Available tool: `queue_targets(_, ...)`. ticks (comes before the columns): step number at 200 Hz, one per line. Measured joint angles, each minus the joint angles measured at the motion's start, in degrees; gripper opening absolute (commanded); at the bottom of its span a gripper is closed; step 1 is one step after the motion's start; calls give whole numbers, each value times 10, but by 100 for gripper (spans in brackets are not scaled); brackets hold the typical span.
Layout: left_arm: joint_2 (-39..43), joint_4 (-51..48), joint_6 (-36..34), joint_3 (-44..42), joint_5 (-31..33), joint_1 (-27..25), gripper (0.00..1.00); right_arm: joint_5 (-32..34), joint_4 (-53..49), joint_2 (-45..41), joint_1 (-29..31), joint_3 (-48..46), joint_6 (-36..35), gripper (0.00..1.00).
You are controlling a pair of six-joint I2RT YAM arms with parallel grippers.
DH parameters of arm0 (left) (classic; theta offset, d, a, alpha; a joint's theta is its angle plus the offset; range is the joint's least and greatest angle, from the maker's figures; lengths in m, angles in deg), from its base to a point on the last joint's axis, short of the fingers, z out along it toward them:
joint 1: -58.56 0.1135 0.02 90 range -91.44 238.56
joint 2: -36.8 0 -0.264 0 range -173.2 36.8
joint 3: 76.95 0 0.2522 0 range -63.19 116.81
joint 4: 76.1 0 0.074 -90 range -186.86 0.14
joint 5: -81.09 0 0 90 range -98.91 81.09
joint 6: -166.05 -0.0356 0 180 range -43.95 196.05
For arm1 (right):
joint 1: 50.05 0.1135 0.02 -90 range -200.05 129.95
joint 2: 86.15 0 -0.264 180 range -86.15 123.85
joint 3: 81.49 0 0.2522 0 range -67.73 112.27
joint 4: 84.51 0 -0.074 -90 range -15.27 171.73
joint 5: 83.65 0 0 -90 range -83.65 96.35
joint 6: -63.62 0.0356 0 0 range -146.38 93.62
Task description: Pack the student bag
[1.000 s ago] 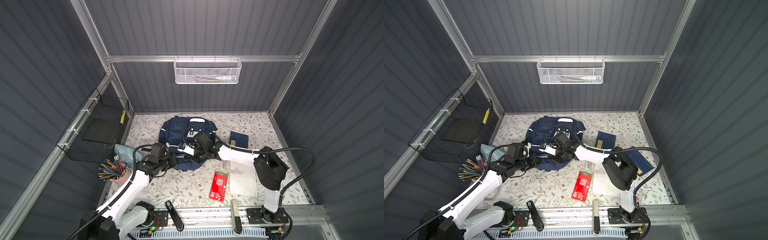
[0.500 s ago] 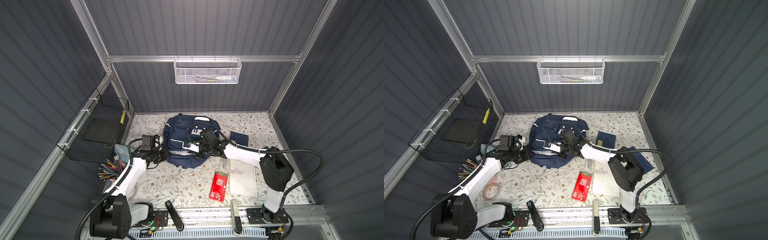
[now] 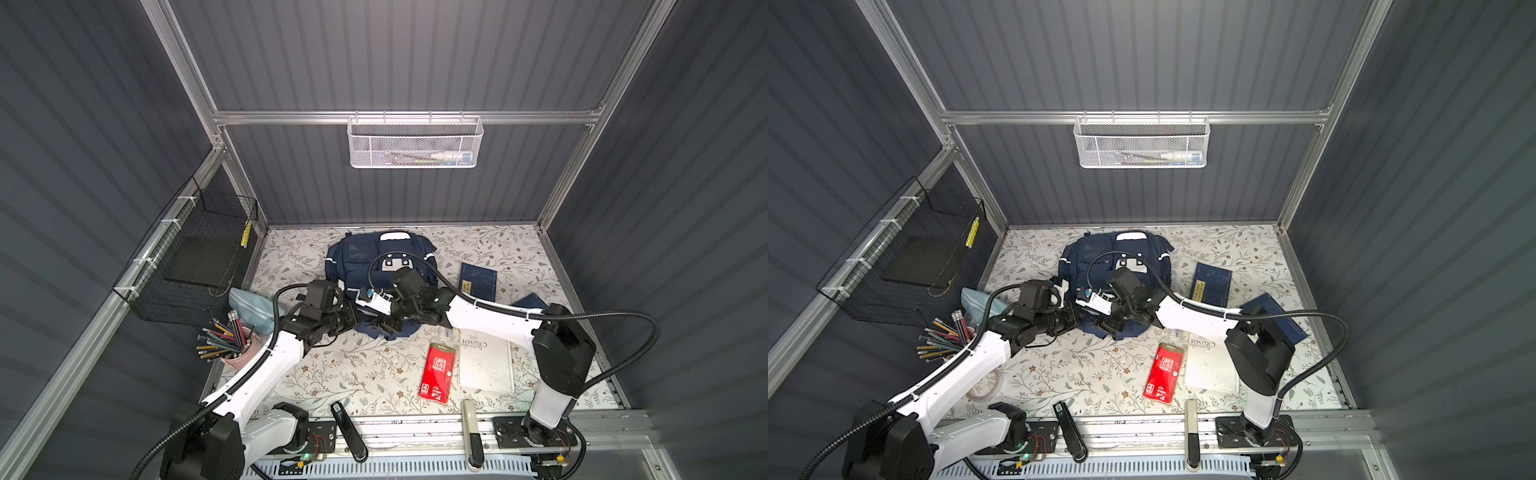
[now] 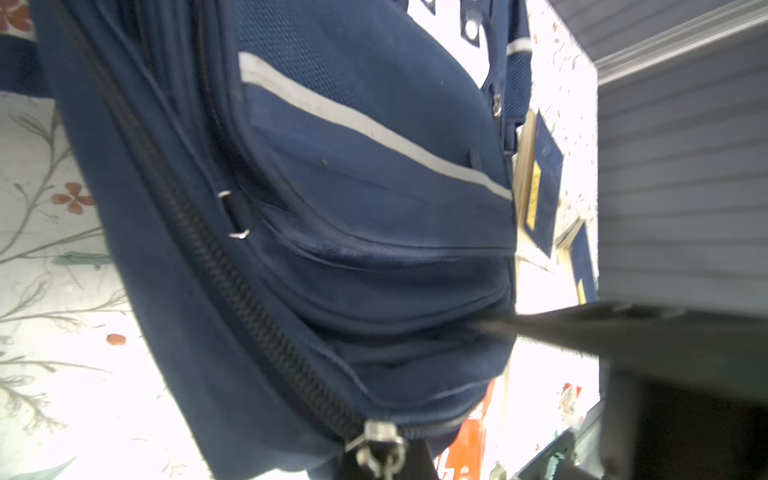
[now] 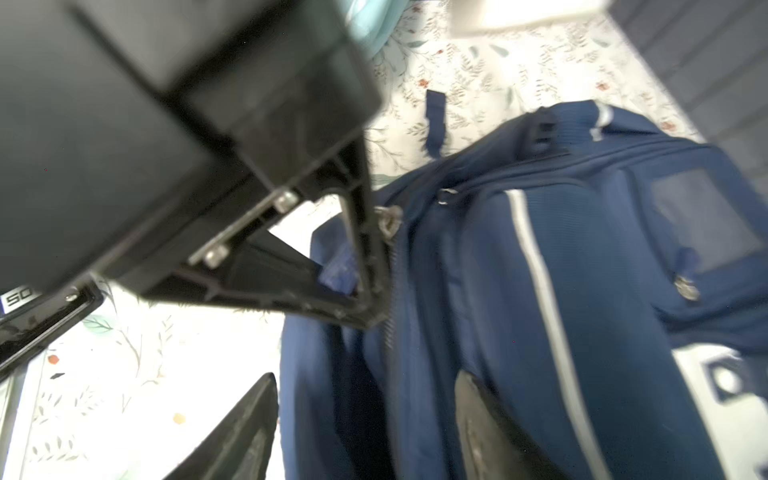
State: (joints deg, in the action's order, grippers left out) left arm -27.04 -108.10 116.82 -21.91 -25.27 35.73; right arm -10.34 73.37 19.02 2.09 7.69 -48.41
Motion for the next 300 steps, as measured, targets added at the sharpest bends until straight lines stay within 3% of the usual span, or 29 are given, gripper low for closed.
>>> queue_targets(11, 0, -2, 9, -2, -3, 4, 0, 5, 2, 24, -4, 15, 11, 54)
queue_targets(17, 0, 2, 15, -4, -5, 5, 0, 7, 2, 33, -7, 20, 17, 43)
queue_targets(27, 3, 6, 20, -8, -10, 4, 0, 9, 2, 44, -10, 22, 17, 15)
queue_targets(40, 9, 4, 24, -14, -11, 4, 0, 16, 4, 50, -10, 22, 21, 2)
queue_targets(59, 23, -12, 12, -16, -9, 9, 0, 10, 7, 51, -9, 22, 21, 0)
queue_targets(127, -2, -118, -134, 46, -66, 123, 0, 3, 70, 16, -8, -21, -65, 0)
queue_targets(184, -128, -105, -208, 117, -83, 126, 0, -2, 109, -32, -58, -76, -135, 0)
queue_targets(214, -103, -61, -210, 92, -90, 117, 0, -41, 109, -33, -90, -77, -141, 0)
queue_targets(220, -90, -57, -210, 85, -88, 114, 0, -51, 109, -33, -95, -77, -143, 6)
queue_targets(230, -61, -52, -203, 70, -85, 104, 0, -68, 109, -33, -101, -77, -148, 28)
queue_targets(242, -25, -51, -185, 49, -61, 85, 0, -62, 94, -33, -107, -72, -151, 42)
queue_targets(274, 20, -30, -107, -4, -3, -28, 0, -31, 26, -42, -131, -62, -121, 59)
queue_targets(300, -8, -20, -76, -8, 10, -75, 0, -13, 38, -81, -88, -98, -91, 65)
